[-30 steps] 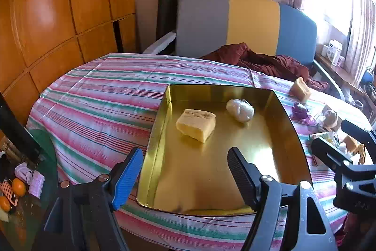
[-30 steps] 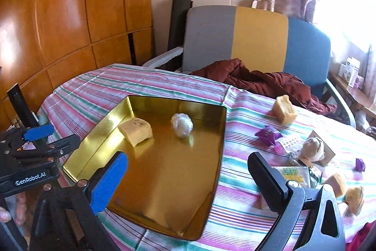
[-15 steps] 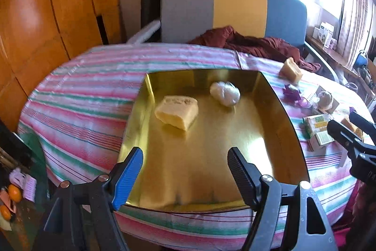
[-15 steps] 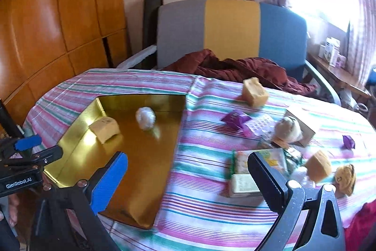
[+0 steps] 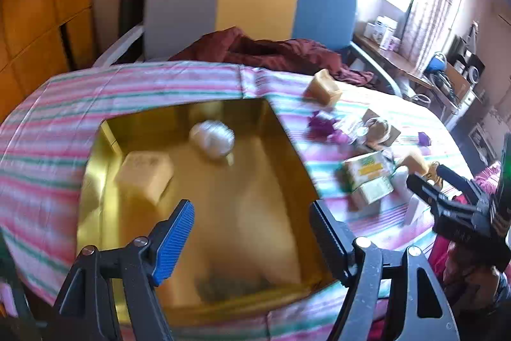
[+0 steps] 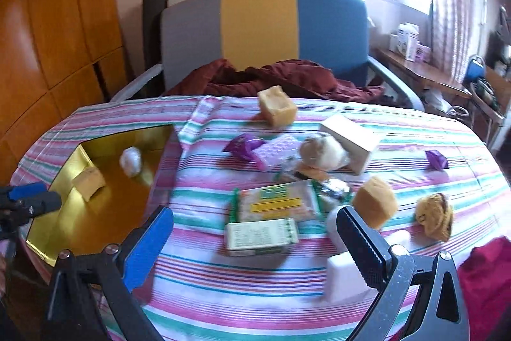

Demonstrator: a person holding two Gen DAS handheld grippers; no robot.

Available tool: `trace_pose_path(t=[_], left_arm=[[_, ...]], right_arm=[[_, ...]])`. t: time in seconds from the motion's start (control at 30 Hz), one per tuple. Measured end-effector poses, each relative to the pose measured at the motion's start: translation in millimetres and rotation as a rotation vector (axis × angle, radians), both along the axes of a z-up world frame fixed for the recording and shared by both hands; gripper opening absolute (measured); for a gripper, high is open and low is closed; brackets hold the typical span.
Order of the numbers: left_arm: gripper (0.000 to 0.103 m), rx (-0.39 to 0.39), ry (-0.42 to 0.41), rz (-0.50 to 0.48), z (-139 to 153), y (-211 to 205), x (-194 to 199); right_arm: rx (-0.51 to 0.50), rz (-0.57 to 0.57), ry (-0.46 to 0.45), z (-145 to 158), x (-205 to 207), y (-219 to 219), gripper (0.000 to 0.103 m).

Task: Organize objects
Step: 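Move both grippers back toward the scattered items, then grasp the purple snack packet with the left gripper while the right grasps a yellow sponge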

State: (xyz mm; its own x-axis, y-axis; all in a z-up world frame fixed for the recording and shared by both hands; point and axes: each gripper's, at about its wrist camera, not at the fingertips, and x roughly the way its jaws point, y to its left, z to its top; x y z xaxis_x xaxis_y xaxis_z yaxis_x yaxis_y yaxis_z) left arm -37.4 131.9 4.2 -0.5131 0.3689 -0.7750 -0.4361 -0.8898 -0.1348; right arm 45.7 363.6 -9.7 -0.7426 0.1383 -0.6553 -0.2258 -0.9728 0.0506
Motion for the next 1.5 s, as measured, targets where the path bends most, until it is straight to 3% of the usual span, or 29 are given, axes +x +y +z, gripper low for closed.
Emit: trace_pose_path(t=[0.13,0.43,0.8,1.07,1.13,1.2,1.33,1.5], left_arm=[[0.075,0.003,-0.023,-0.099,5.7,37.5,-24.3],[0.07,-0.048,-0.105,-0.197,-5.2,119.3,-86.7],[0.055,-0.133,-0.185,-0.32,-55.5,201.8,-141.3],[0.054,-0.105,-0.284,-0.311,-85.6,230.4,-174.0],[0.051,-0.119,-0.301,-0.32,-93.8,234.7,-177.0],[0.04,-0.132,-0.315,-0.334,-102.5,235.2,-177.0],[0.036,-0.116,-0.289,-0.35,-103.5,227.1,-169.8],[0.036,-0.083,-0.229,-0.338,-84.8,206.0,-160.0]], right_arm=[[0.0,-0.042,0.008,2.6,2.6,19.4,0.103],[0.005,-0.082,0.013,4.6,2.7,46.2,0.103],[-0.015,-0.055,0.004,-2.5,-8.2,62.3,0.103],[-0.043,-0.063,-0.007,-10.7,-11.5,73.5,0.103],[-0.052,-0.065,-0.012,-12.9,-12.4,75.5,0.103],[-0.057,-0.066,-0.017,-13.8,-13.4,75.4,0.103],[-0.059,-0.066,-0.017,-14.0,-14.9,75.7,0.103],[-0.074,-0.047,-0.028,-8.6,-23.6,78.0,0.103]])
